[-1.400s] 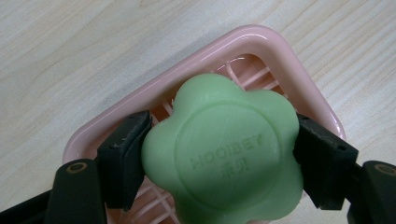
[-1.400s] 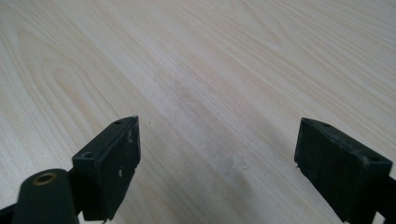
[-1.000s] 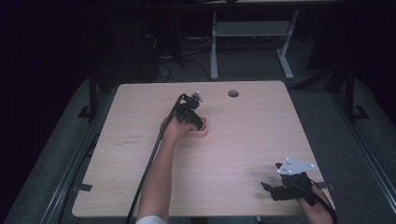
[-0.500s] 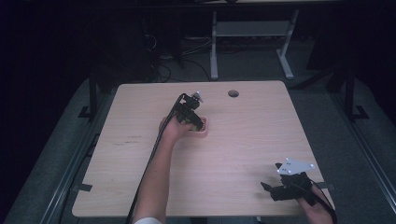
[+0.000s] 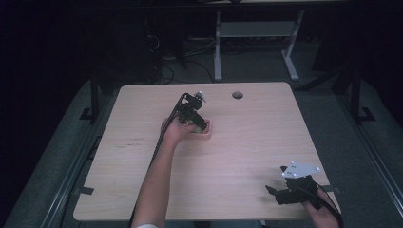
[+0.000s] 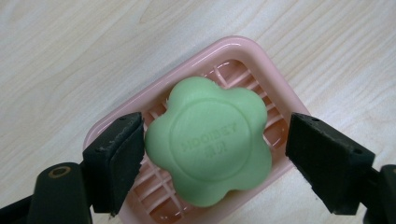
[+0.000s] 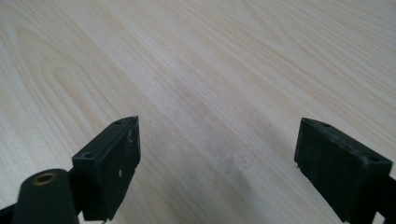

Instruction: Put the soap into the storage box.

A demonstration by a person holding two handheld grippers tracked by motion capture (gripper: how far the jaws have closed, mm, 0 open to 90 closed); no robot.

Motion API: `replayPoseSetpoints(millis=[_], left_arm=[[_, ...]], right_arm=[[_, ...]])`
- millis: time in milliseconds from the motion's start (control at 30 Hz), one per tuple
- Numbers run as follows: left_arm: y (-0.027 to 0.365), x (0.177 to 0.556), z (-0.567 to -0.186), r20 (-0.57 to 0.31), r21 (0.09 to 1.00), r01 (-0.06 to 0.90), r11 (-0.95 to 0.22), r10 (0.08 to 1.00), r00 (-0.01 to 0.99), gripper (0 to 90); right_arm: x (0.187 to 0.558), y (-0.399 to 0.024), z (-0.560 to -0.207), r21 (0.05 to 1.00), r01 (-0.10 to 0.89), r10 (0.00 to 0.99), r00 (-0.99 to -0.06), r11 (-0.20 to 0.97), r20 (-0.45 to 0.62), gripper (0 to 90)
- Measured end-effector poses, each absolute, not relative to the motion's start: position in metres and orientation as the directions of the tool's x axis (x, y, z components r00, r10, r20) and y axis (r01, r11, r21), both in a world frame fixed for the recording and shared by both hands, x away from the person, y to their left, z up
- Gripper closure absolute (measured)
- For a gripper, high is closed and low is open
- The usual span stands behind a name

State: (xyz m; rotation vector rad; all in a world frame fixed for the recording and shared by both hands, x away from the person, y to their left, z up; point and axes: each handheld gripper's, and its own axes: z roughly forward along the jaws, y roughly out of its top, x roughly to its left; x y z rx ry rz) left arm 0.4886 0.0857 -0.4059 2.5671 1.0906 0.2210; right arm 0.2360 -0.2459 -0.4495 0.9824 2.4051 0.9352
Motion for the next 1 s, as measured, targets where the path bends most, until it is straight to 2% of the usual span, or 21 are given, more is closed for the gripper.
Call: replayPoseSetpoints(millis=[533, 1000], left_arm=[[0.085, 0.474, -0.391, 0.036, 0.398, 0.625, -0.672, 0.692, 0.721, 21.4], [0.091, 0.455, -0.383, 0.019, 0.436, 0.598, -0.673, 0.671, 0.741, 21.4]], right_arm=[[0.236, -0.245, -0.451, 0.701, 0.477, 0.727, -0.681, 0.53, -0.087, 13.8], [0.237, -0.245, -0.452, 0.695, 0.484, 0.729, -0.68, 0.532, -0.085, 13.9]])
